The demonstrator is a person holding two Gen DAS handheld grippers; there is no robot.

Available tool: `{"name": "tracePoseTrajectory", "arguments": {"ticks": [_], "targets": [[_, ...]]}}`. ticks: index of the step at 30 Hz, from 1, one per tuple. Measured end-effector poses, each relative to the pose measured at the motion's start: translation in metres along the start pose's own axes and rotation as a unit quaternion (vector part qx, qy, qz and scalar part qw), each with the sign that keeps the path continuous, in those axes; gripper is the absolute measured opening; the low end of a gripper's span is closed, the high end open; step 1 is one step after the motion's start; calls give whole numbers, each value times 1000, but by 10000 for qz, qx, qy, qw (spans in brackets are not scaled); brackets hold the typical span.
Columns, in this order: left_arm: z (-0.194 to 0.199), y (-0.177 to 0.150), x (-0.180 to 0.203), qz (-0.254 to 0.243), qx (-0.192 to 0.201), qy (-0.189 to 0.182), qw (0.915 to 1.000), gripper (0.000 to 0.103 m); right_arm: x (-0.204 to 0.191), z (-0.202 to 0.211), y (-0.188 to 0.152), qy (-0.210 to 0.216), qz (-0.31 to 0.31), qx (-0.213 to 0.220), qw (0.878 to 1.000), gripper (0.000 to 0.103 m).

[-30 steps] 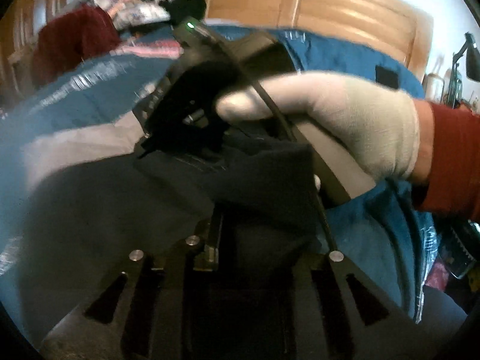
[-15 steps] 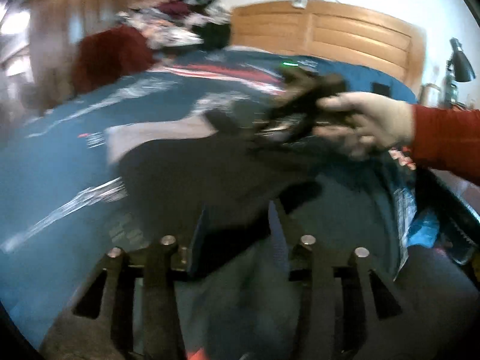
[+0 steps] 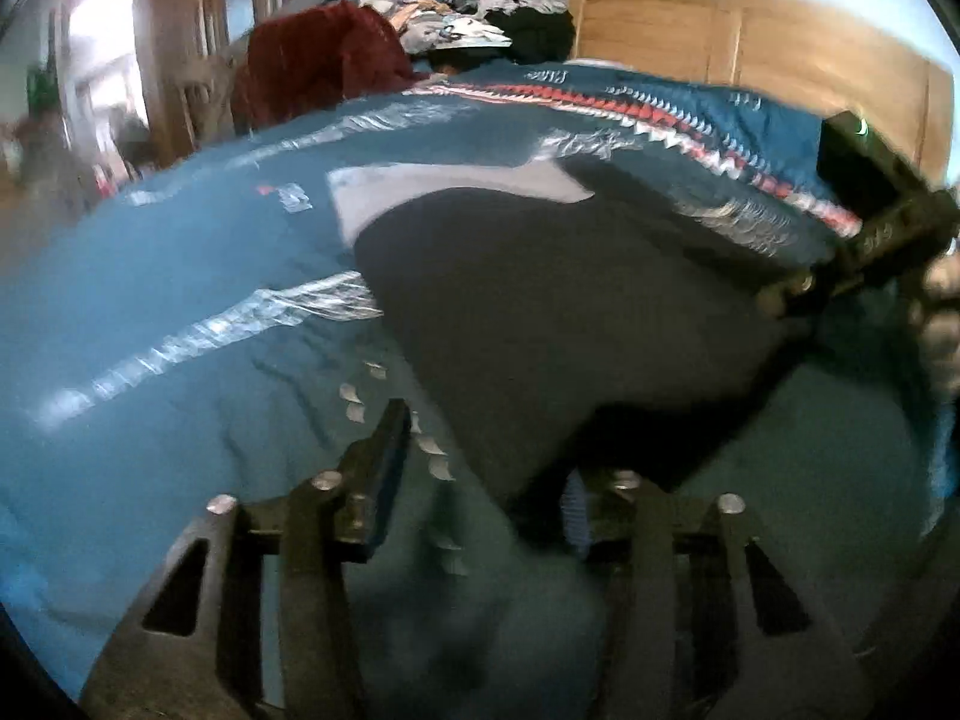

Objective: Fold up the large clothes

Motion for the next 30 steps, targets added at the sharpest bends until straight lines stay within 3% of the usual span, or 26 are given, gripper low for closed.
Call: {"name": "tracePoseTrajectory", "arguments": {"ticks": [3,4,8,13,15,17,18,19,21,24,26,28,30], "targets": [[-14,-28,17,-694,-493,60,9963,22,18,-11,-7,108,-119,-143,9998,1],[-16,-30,18,-752,-498,70,9959,22,26,-17,-11,169,-183,-182,9995,0],[5,-17,10,-333,-510,-285,9977,18,36,-16,-16,369,-229,-14,9991,0],[75,24,-3,132,657,-417,9969,18,34,-20,-15,400,-167,-3,9991,0],[60,40,-7,180,781,-464,9957,18,35,-22,-15,432,-194,15,9989,0],[10,34,4,-194,286,-326,9989,19,36,-20,-17,442,-208,21,9988,0],[-26,14,10,-511,-242,-133,9983,20,29,-24,-12,429,-204,20,9989,0],[-41,-1,9,-572,-351,-29,9977,20,31,-22,-13,451,-200,23,9988,0],[-36,11,4,-395,-361,-131,9985,20,36,-17,-13,376,-123,26,9992,0],[-8,32,-5,-103,17,-304,9995,19,38,-16,-12,382,-74,25,9992,0],[1,62,-20,124,496,-300,9982,19,39,-15,-12,402,-64,39,9992,0],[-17,95,-32,211,744,-261,9967,19,39,-16,-11,429,-85,56,9990,0],[-56,113,-38,246,649,-270,9972,19,38,-17,-11,462,-112,65,9988,0]]}}
Point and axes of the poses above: each gripper's, at about its wrist camera, not at the fingertips, and z roughly against the way its jaws point, x to its right, y to its top, the point moved 3 cm from there along -z, roughly the way its jaws point, and after that the axes turned 3 degrees about z, right-handed, at the moved point
